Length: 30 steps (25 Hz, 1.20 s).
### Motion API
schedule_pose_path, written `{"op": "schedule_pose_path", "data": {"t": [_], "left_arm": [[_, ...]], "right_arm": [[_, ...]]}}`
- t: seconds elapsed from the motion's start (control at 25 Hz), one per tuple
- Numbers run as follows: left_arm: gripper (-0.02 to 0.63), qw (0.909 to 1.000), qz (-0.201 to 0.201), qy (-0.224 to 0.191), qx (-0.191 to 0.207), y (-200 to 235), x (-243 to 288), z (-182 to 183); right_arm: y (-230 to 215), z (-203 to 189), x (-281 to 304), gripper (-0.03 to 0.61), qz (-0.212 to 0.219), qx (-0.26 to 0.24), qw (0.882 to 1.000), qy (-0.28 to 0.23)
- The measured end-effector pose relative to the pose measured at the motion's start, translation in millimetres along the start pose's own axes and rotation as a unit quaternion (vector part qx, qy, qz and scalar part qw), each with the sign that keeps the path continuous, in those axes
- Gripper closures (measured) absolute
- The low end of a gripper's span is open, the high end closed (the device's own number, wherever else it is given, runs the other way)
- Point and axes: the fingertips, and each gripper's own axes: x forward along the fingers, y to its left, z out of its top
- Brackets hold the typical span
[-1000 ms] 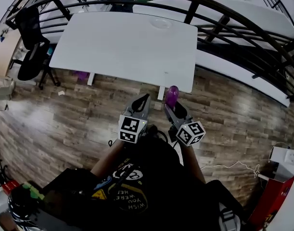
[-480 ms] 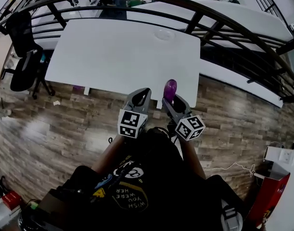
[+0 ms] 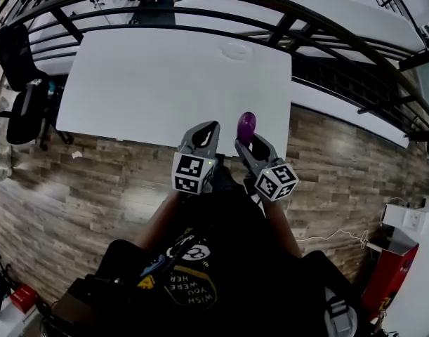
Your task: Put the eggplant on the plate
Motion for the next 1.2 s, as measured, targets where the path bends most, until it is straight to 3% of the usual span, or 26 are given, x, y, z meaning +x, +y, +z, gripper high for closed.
{"op": "schedule_pose_path", "data": {"t": [0.44, 0.68, 0.84, 0.92, 1.0, 1.08, 1.2], "left_arm": [[0.609, 0.9995, 0.022, 0.022, 0.001, 51, 141, 17], [0.609, 0.9971, 0.044, 0.062, 0.007, 75, 210, 9], [0.609, 0.9962, 0.054, 0.067, -0.009, 87, 229, 10], [0.609, 0.9960, 0.053, 0.069, -0.020, 91, 229, 7], [0.609, 0.9950, 0.051, 0.080, -0.032, 93, 221, -2], [0.609, 0.9937, 0.056, 0.089, -0.038, 99, 207, -11], [0.609, 0.9905, 0.084, 0.090, -0.060, 119, 182, -24]], "right_arm": [[-118, 37, 83, 0.390, 0.022, -0.027, 0.999, 0.041], [-200, 46, 148, 0.390, 0.035, -0.086, 0.991, 0.093], [-257, 38, 216, 0.390, 0.024, -0.147, 0.977, 0.151], [-286, 30, 254, 0.390, 0.017, -0.199, 0.960, 0.198], [-314, 22, 288, 0.390, 0.014, -0.271, 0.928, 0.256], [-339, 17, 316, 0.390, 0.012, -0.347, 0.882, 0.318], [-366, 8, 353, 0.390, 0.024, -0.455, 0.793, 0.404]]}}
